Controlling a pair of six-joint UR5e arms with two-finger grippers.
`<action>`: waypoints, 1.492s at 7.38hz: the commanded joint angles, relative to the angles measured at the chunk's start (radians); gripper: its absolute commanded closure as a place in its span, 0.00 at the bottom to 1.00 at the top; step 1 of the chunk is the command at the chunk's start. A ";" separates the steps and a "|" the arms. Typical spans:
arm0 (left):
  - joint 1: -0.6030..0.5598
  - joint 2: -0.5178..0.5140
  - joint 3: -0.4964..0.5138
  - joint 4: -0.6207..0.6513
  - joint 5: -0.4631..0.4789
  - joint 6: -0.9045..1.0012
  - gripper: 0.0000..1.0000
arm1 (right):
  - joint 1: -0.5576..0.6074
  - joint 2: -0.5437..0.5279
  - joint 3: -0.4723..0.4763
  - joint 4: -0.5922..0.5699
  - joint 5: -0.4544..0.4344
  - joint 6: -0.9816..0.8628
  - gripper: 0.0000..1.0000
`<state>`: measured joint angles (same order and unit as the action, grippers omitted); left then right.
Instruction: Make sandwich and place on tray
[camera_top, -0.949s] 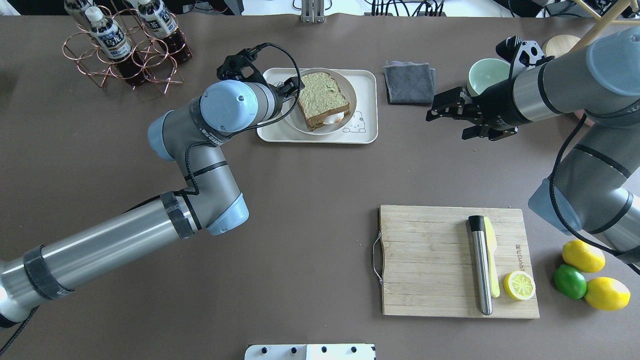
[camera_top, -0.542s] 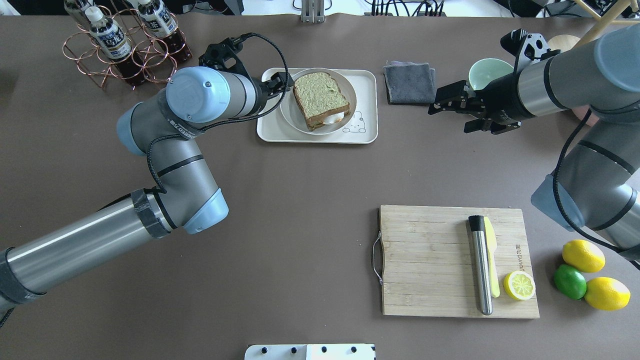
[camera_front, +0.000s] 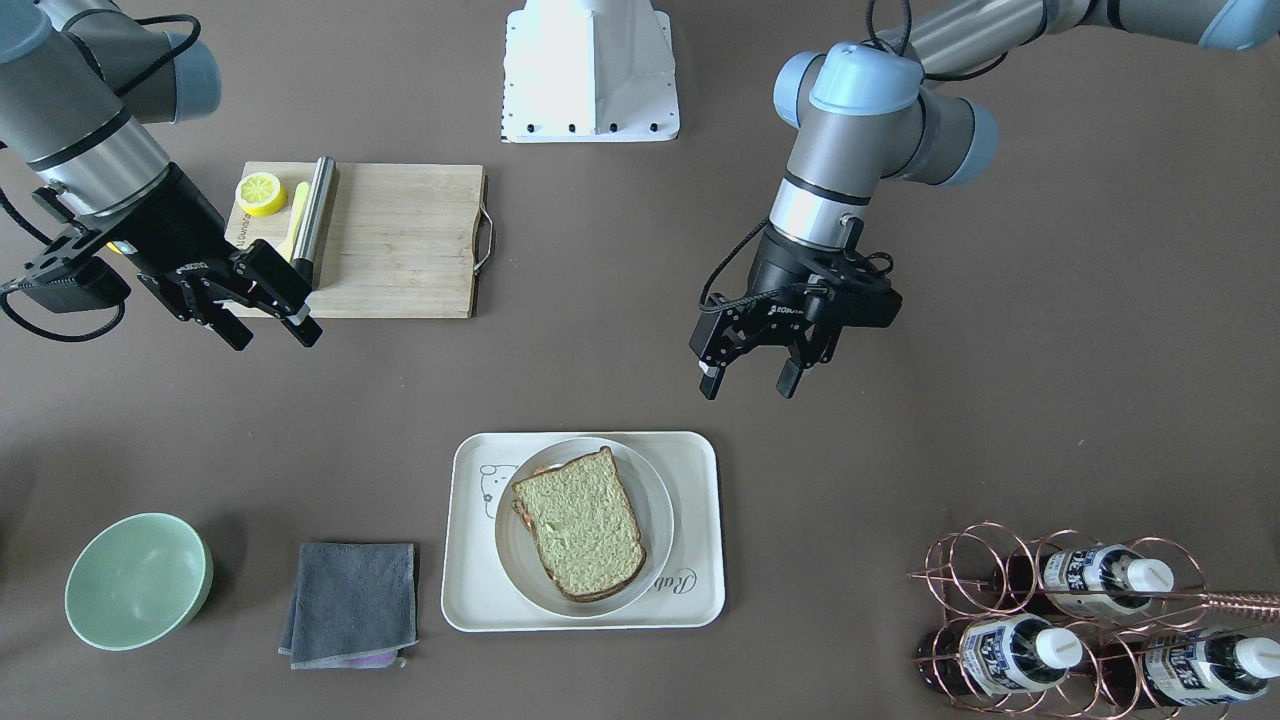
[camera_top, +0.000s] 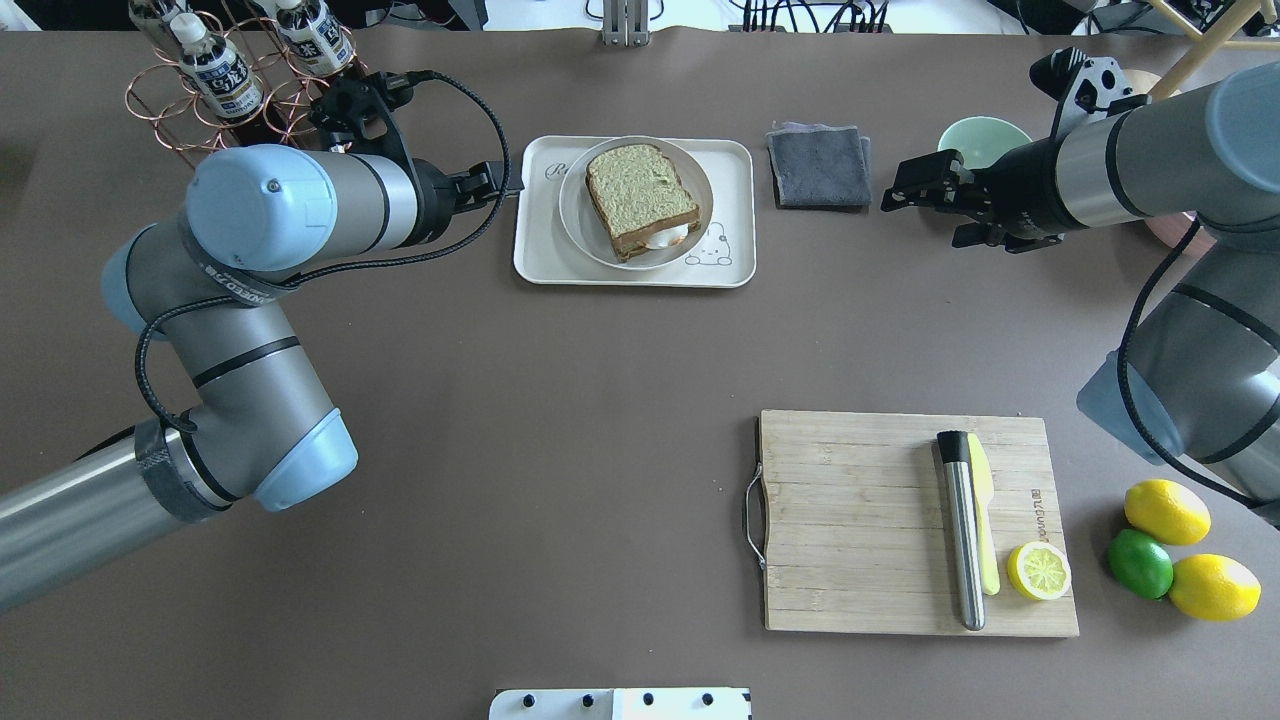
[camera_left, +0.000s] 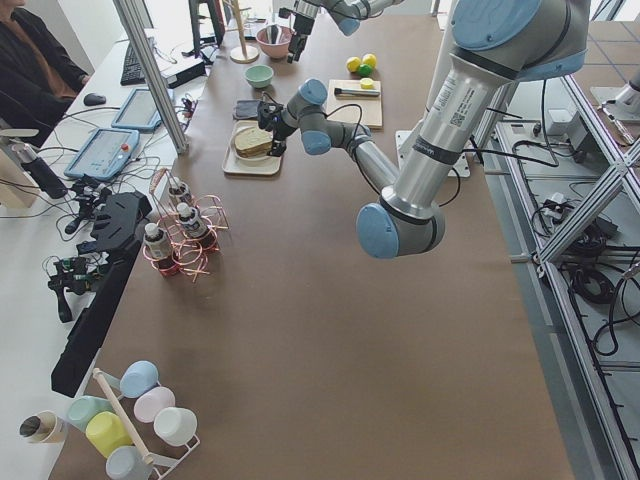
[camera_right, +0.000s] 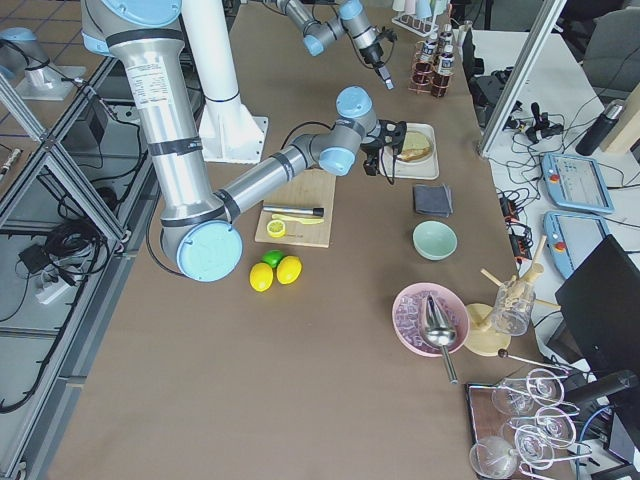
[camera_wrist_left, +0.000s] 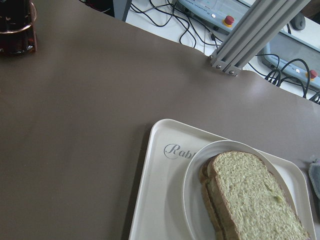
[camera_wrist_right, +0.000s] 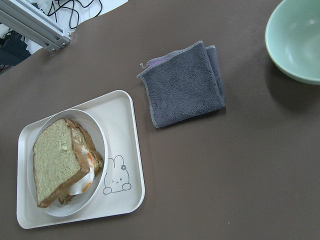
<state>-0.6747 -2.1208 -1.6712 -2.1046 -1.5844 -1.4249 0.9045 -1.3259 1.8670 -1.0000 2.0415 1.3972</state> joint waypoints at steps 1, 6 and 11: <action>-0.025 0.051 -0.057 -0.008 -0.031 0.015 0.02 | 0.001 -0.022 -0.005 -0.034 0.041 -0.045 0.00; -0.294 0.261 -0.087 0.005 -0.635 0.476 0.02 | 0.164 -0.226 -0.009 -0.224 0.215 -0.741 0.00; -0.569 0.448 -0.091 0.114 -0.815 1.015 0.02 | 0.394 -0.248 -0.012 -0.680 0.191 -1.311 0.00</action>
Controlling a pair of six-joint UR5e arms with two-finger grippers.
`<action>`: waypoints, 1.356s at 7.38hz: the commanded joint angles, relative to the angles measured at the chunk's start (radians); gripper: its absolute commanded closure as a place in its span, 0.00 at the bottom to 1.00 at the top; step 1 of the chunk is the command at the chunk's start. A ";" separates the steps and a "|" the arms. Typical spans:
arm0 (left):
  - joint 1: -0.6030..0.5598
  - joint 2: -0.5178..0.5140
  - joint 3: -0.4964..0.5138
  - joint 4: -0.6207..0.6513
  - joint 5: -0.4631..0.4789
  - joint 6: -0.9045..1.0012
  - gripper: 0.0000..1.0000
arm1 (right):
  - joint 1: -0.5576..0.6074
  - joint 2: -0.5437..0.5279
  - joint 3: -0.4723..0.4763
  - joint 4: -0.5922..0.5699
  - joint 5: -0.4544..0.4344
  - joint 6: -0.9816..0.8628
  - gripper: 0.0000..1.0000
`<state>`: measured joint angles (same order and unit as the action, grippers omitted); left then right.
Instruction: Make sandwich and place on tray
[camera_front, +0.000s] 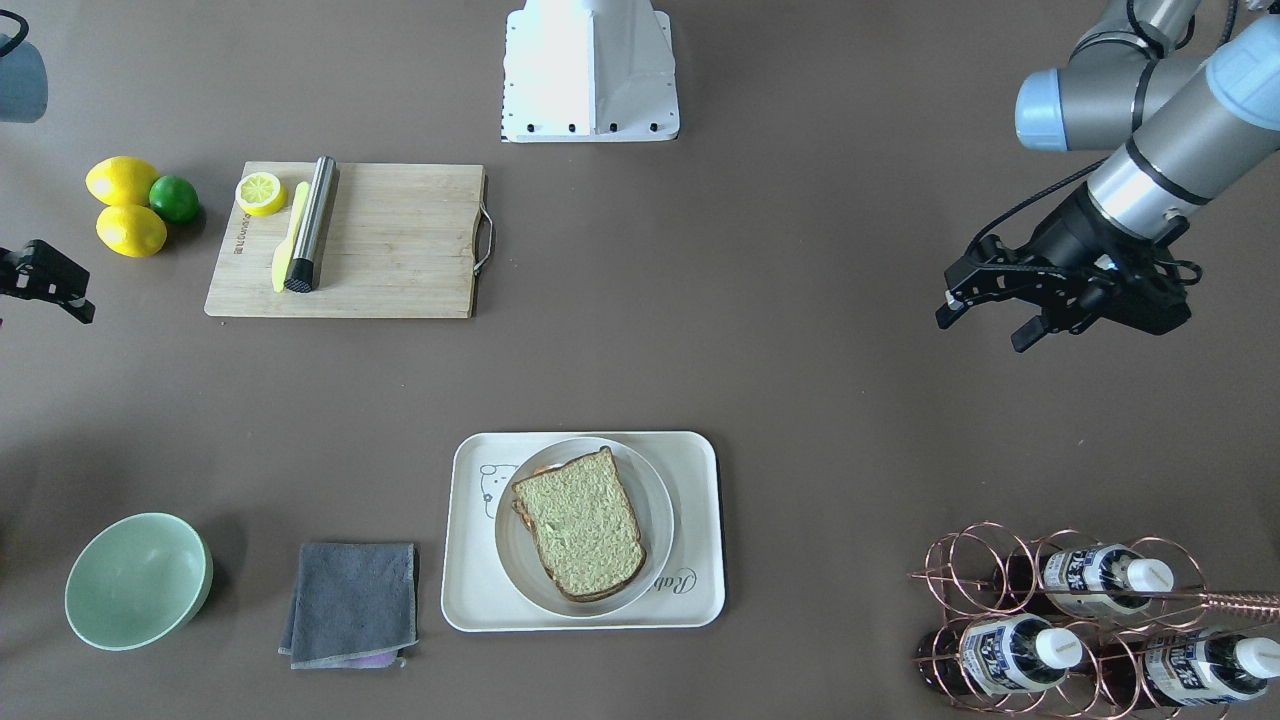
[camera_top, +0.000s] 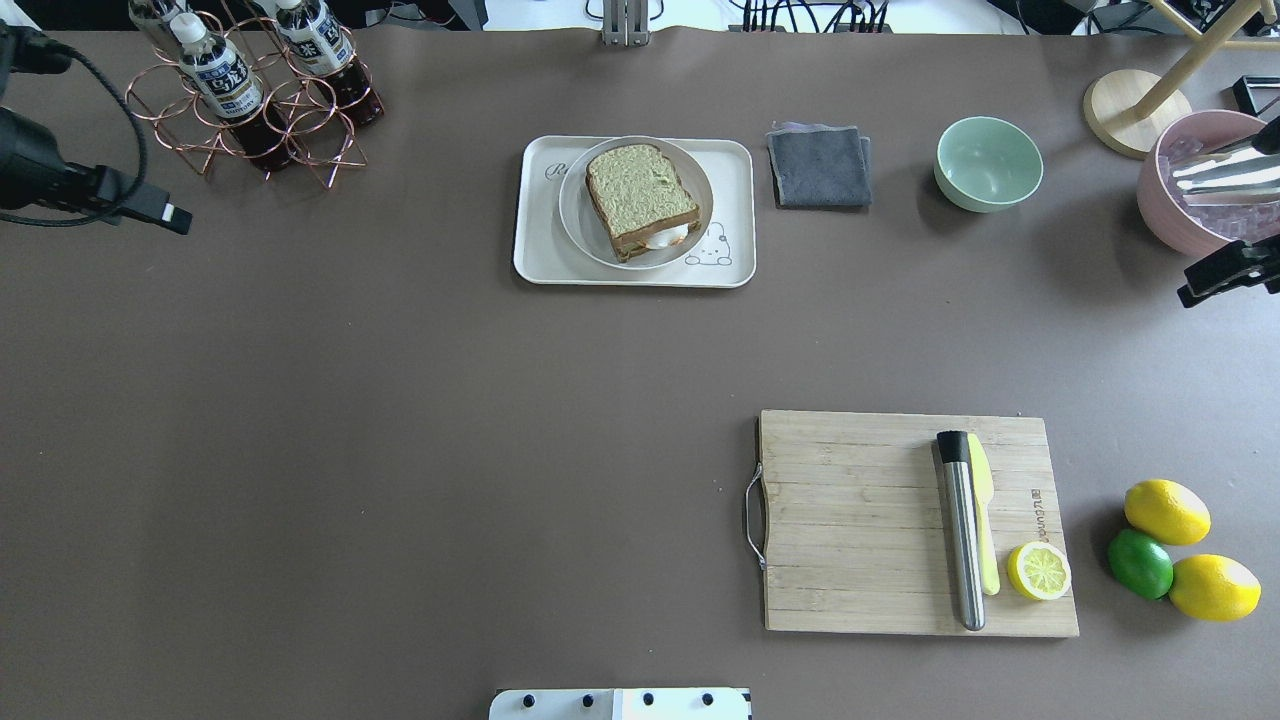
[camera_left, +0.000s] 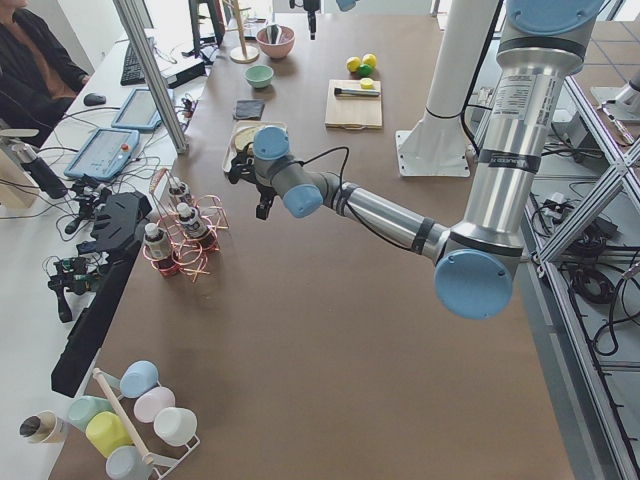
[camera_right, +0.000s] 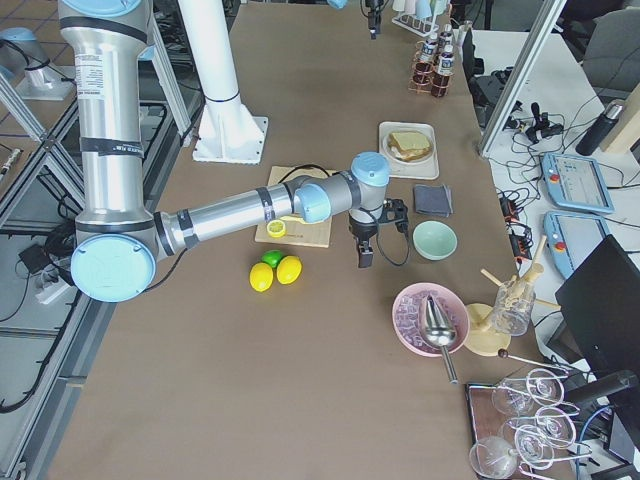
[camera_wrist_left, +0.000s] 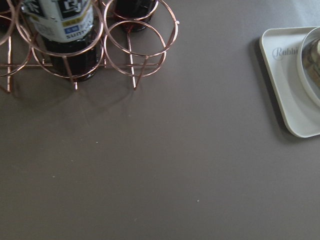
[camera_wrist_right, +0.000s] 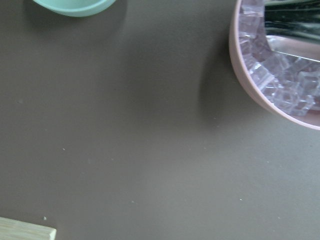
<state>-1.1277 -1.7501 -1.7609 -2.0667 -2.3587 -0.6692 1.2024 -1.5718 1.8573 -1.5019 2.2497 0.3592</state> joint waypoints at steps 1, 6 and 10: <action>-0.165 0.122 0.003 0.101 -0.047 0.405 0.02 | 0.152 -0.004 -0.015 -0.248 -0.045 -0.413 0.00; -0.355 0.218 0.032 0.314 -0.051 0.799 0.02 | 0.265 -0.063 -0.021 -0.296 -0.034 -0.522 0.00; -0.402 0.199 0.066 0.648 -0.045 1.127 0.02 | 0.333 -0.108 -0.056 -0.297 -0.027 -0.526 0.00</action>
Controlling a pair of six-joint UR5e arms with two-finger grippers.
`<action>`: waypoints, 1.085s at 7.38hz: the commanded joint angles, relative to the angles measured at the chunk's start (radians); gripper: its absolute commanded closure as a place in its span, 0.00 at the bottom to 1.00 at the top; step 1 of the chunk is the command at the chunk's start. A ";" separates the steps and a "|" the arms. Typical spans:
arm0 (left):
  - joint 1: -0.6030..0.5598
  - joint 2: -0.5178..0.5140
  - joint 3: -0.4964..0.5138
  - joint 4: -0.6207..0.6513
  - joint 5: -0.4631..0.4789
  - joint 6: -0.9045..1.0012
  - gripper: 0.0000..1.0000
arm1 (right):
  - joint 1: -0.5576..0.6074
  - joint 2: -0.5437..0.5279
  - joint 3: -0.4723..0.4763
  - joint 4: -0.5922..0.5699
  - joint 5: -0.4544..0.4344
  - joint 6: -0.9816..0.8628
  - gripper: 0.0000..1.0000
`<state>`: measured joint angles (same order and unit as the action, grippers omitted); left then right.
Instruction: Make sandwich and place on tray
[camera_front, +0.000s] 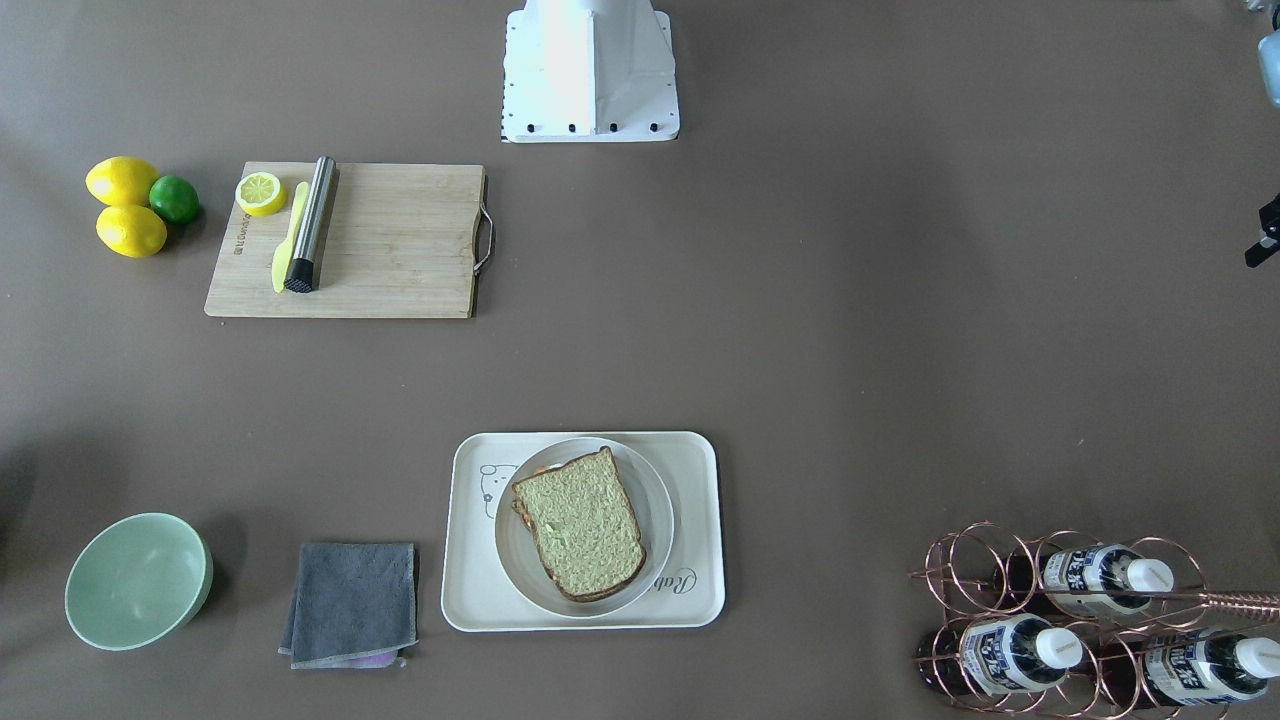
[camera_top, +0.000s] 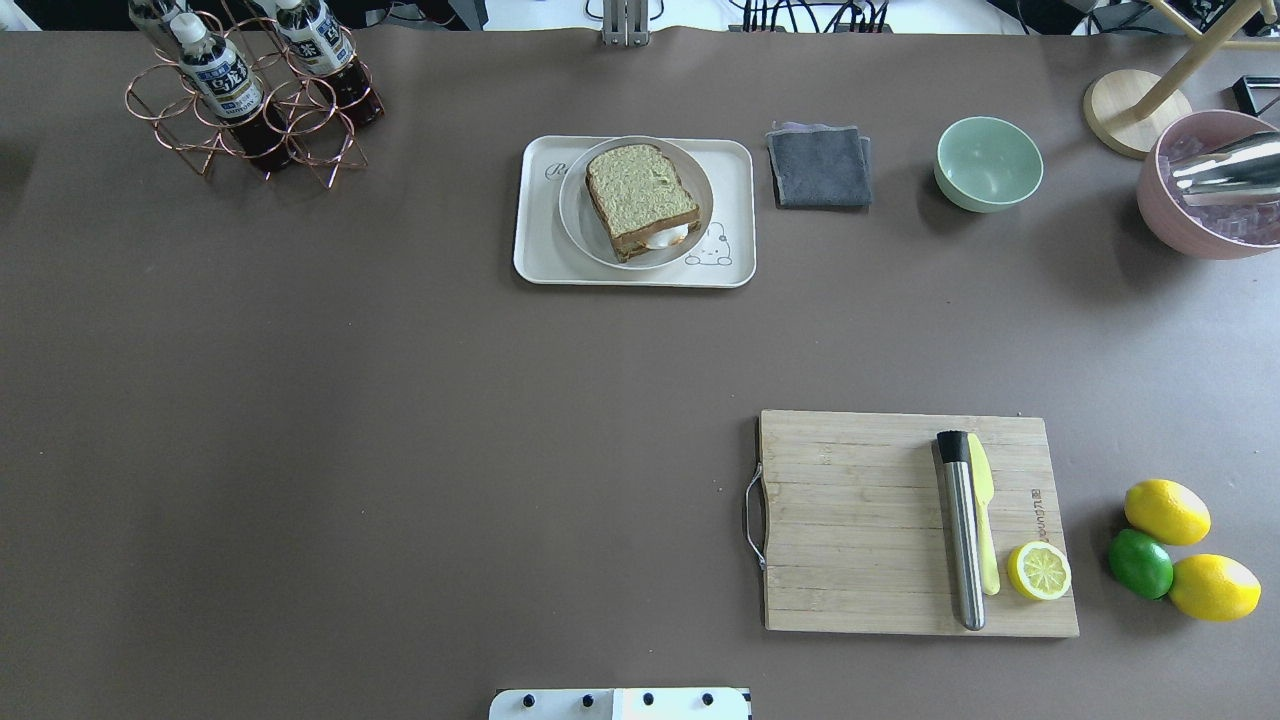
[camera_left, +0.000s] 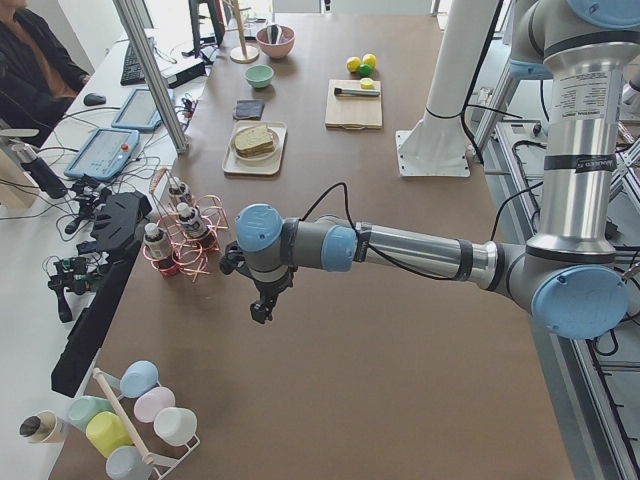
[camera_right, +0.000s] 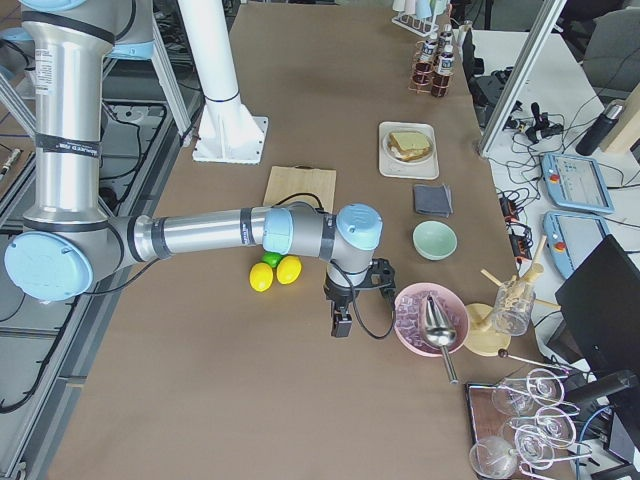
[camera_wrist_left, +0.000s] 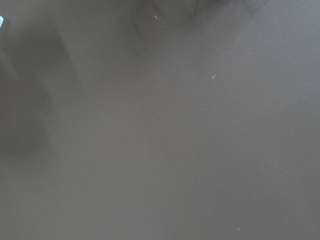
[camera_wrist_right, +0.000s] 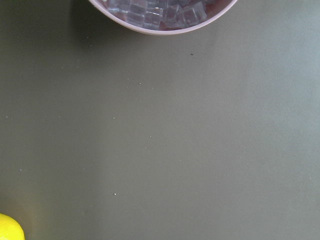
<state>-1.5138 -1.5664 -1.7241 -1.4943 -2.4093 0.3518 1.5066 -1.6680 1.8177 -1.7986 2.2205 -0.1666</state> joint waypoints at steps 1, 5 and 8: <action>-0.016 0.022 0.053 0.071 0.059 0.110 0.02 | 0.030 -0.012 -0.017 -0.002 0.005 -0.001 0.00; -0.048 0.019 0.080 0.066 0.104 0.098 0.02 | 0.030 -0.024 -0.041 0.001 0.073 -0.037 0.00; -0.054 0.020 0.081 0.065 0.093 0.099 0.02 | 0.030 -0.024 -0.086 0.008 0.171 -0.039 0.00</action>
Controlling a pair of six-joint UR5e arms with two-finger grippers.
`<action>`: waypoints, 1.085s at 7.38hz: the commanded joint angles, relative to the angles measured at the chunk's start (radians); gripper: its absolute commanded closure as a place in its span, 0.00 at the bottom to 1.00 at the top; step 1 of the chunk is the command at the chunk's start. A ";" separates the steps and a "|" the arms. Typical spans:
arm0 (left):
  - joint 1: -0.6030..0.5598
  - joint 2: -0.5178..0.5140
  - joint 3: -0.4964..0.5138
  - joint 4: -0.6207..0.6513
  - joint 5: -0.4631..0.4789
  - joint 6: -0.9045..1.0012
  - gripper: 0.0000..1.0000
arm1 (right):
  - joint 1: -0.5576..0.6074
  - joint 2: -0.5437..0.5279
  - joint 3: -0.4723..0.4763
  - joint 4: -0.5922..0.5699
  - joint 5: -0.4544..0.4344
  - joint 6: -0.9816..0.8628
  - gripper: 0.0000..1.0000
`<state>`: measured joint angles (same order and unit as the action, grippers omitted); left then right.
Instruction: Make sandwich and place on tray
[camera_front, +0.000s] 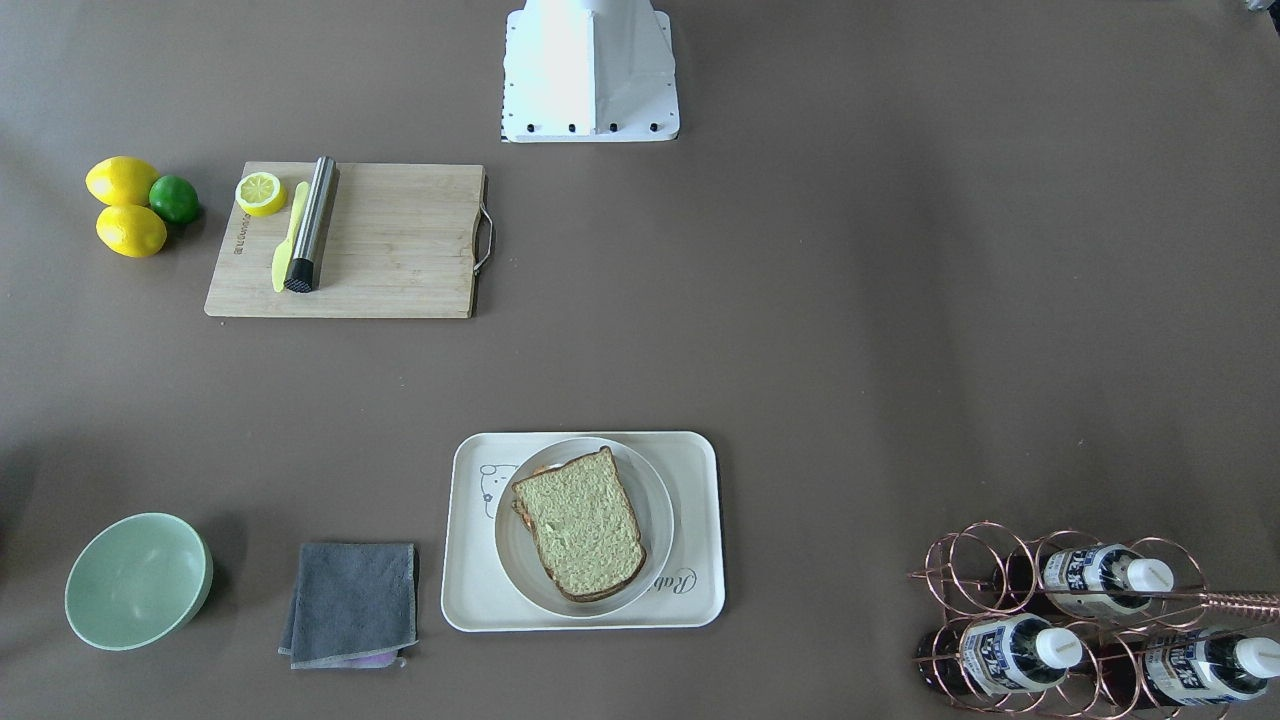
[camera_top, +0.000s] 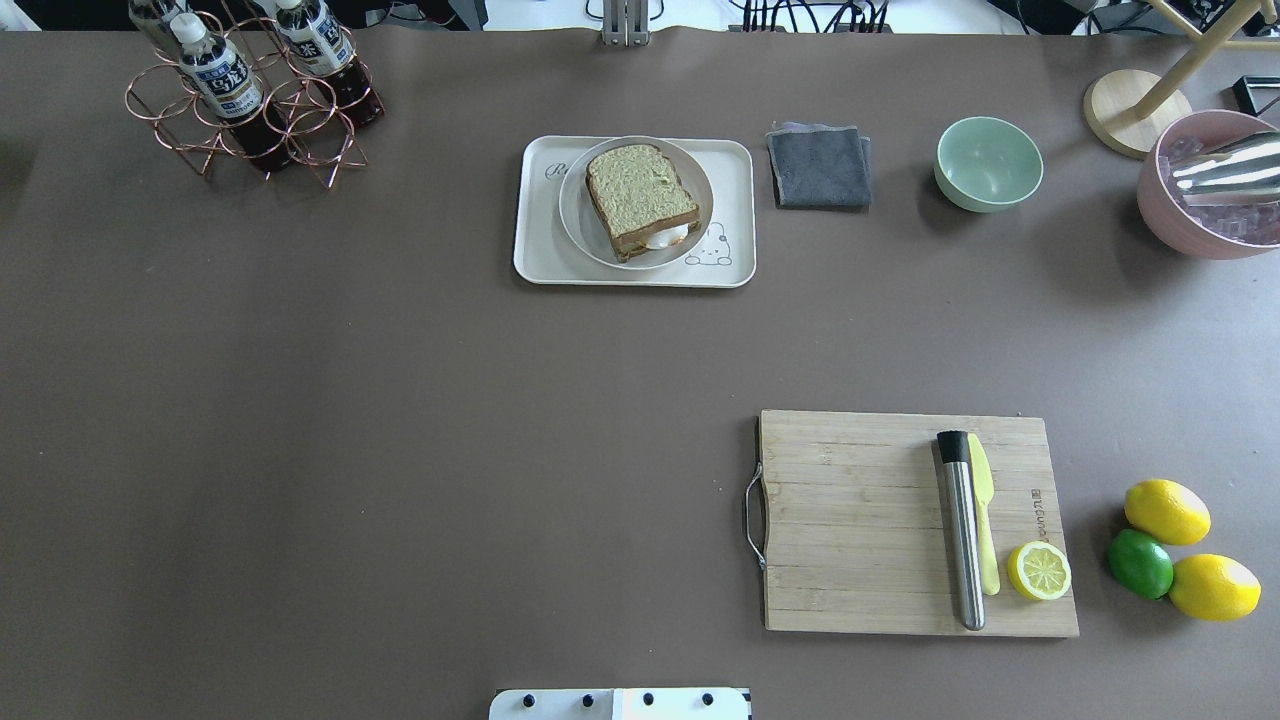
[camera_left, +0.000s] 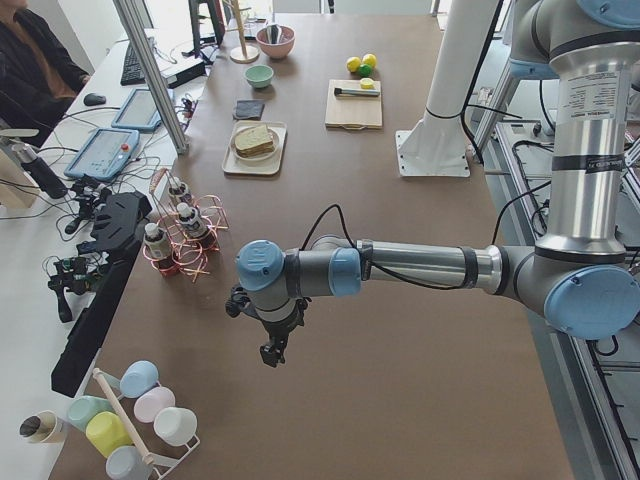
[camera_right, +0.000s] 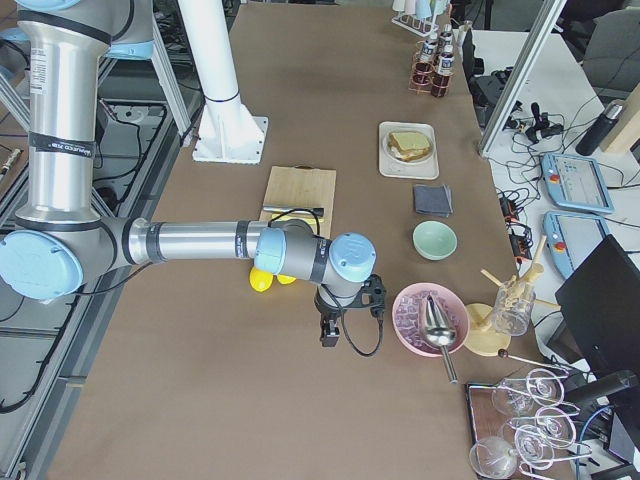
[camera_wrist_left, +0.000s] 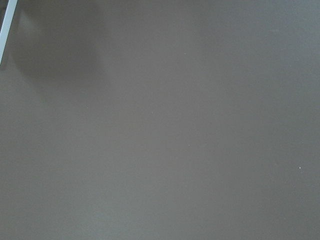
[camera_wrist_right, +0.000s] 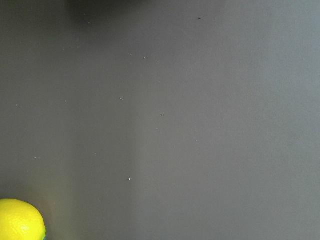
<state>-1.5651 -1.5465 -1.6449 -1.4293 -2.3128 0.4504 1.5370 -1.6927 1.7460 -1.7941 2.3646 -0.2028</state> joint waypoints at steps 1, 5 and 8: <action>-0.003 0.000 0.004 0.000 -0.004 0.001 0.02 | 0.000 0.002 -0.011 0.002 0.027 -0.003 0.00; -0.003 -0.012 0.004 0.001 0.003 0.001 0.02 | 0.000 0.010 -0.005 0.004 0.003 -0.003 0.00; -0.003 -0.012 0.004 0.000 0.003 0.001 0.02 | 0.000 0.014 -0.003 0.004 -0.021 -0.003 0.00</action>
<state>-1.5677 -1.5593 -1.6414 -1.4287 -2.3105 0.4510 1.5370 -1.6808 1.7422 -1.7902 2.3511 -0.2054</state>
